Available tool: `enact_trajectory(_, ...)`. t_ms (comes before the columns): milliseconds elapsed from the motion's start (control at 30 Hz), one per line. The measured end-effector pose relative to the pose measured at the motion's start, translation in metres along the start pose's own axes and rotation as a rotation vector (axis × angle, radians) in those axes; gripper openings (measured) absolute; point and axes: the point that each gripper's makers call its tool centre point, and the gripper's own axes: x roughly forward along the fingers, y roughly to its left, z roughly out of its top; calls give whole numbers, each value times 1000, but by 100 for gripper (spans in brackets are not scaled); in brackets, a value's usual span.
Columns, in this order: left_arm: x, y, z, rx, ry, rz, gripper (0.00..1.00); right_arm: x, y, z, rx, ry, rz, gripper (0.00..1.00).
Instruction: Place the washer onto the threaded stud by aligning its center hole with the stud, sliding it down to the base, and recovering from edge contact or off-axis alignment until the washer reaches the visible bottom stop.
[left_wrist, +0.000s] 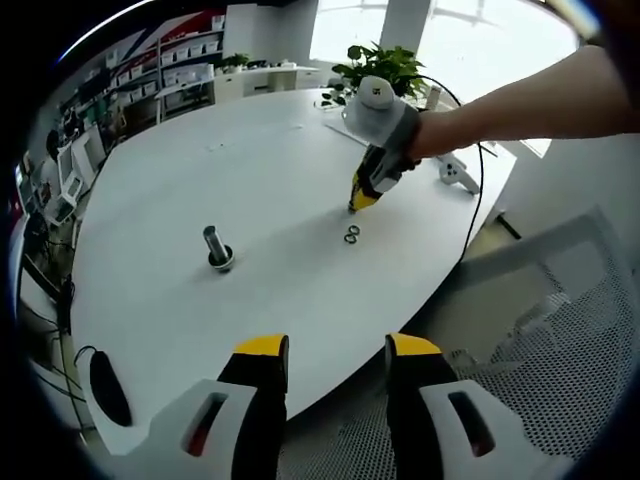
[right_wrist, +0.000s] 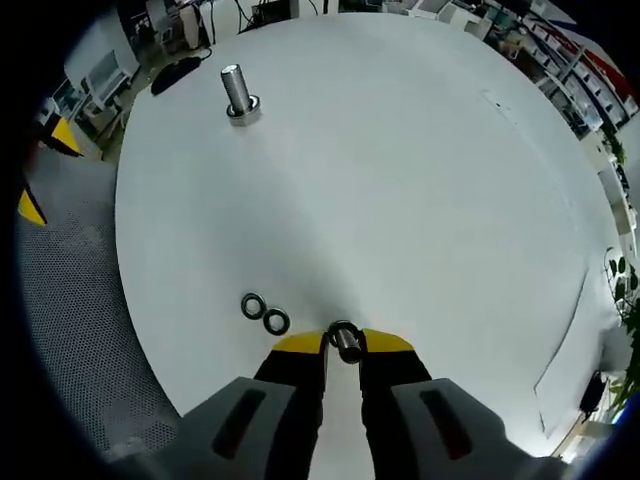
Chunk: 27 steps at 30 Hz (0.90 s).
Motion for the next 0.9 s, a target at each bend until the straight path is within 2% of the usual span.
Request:
enact_trajectory(567, 0, 0, -1, 0, 4, 1, 37, 5, 1, -1, 21, -8, -3, 16)
enact_trajectory(900, 1, 0, 0, 8, 5, 1, 37, -1, -3, -13, 21, -3, -25, 20)
